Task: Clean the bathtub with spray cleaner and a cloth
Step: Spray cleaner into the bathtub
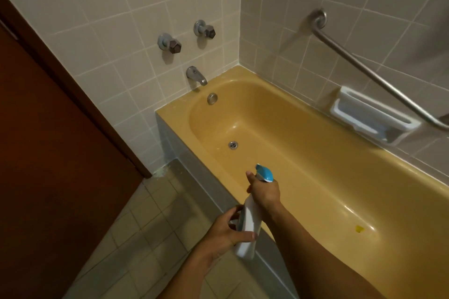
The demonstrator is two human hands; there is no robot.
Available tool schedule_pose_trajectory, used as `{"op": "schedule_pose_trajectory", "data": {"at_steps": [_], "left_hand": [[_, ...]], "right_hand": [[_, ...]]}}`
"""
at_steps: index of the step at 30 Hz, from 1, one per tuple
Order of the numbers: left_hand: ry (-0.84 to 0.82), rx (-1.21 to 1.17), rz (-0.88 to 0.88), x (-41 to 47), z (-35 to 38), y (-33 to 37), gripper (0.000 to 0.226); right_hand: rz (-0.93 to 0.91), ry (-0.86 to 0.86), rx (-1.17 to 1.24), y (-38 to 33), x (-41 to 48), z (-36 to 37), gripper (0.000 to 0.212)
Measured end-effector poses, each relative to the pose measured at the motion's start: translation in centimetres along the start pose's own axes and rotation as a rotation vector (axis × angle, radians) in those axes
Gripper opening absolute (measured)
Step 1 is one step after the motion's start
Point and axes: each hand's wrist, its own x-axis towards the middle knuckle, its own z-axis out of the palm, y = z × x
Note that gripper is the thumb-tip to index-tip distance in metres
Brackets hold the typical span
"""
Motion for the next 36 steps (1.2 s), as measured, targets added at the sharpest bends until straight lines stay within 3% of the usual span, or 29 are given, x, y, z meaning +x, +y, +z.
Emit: {"op": "schedule_pose_trajectory", "data": {"at_steps": [7,13,17,23,28,34,36], "left_hand": [[0.018,-0.056,-0.02,2.8,-3.5,0.9,0.087],[0.018,-0.07,-0.048,3.4,-4.1,1.5,0.077],[0.031,-0.081,-0.049,3.6,-4.3,1.3,0.084],[-0.101,-0.027,-0.095,3.6,-2.1,1.6,0.079],[-0.197,0.003,-0.125,2.9,1.7,1.0,0.083],[-0.343,0.169,-0.121,1.5,8.6,0.2,0.083],[-0.384,0.191,-0.118,0.6,11.0,-0.1,0.08]], "right_hand": [[-0.107,-0.192,0.068,-2.3,2.4,3.1,0.025],[-0.043,-0.14,-0.126,-2.3,4.4,5.1,0.036],[-0.057,-0.167,0.0,-2.6,4.4,4.9,0.028],[0.065,0.002,-0.036,-0.5,4.9,1.8,0.033],[0.052,0.047,0.113,2.4,3.4,-3.6,0.027],[0.236,0.401,0.213,7.0,-0.2,-11.4,0.037],[0.236,0.435,0.267,8.3,-1.7,-14.2,0.035]]}}
